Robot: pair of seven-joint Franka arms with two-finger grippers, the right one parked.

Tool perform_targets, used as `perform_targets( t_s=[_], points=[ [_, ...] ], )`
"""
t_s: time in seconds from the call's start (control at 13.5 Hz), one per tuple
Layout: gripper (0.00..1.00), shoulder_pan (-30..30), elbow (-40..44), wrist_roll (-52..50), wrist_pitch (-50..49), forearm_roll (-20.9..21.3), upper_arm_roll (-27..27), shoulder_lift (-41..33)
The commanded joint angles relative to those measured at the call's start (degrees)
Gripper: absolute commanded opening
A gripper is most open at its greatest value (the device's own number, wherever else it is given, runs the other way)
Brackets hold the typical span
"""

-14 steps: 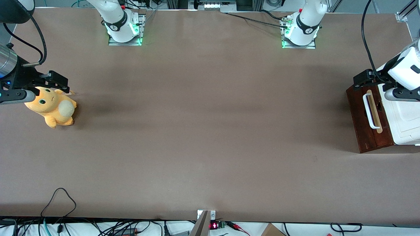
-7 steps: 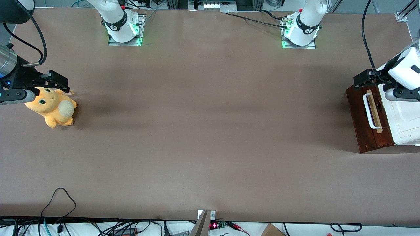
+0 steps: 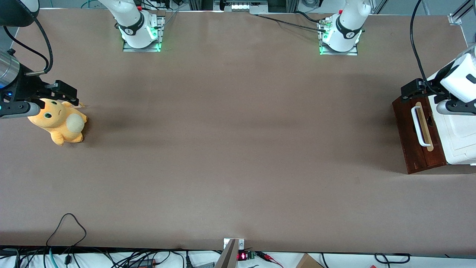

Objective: Open lower drawer with left arm only

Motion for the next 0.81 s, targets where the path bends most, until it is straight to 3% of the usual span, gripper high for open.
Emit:
perform_targets(
  t_s=[0.0, 0.22, 0.3, 0.52, 0.74],
  points=[
    [1.00, -0.1, 0.4, 1.8, -1.0, -1.2, 0.7, 0.3],
    [1.00, -0.3, 0.4, 1.3, -1.6, -0.4, 0.2, 0.3],
    [1.00, -0.4, 0.4, 1.1, -1.7, 2.3, -0.4, 0.4],
    [0.99, -0.5, -1.1, -2.7, -1.9, 18.2, -6.4, 0.8],
    [0.99, -0.5, -6.3, -12.1, -2.3, 28.3, -10.3, 1.5]
  ],
)
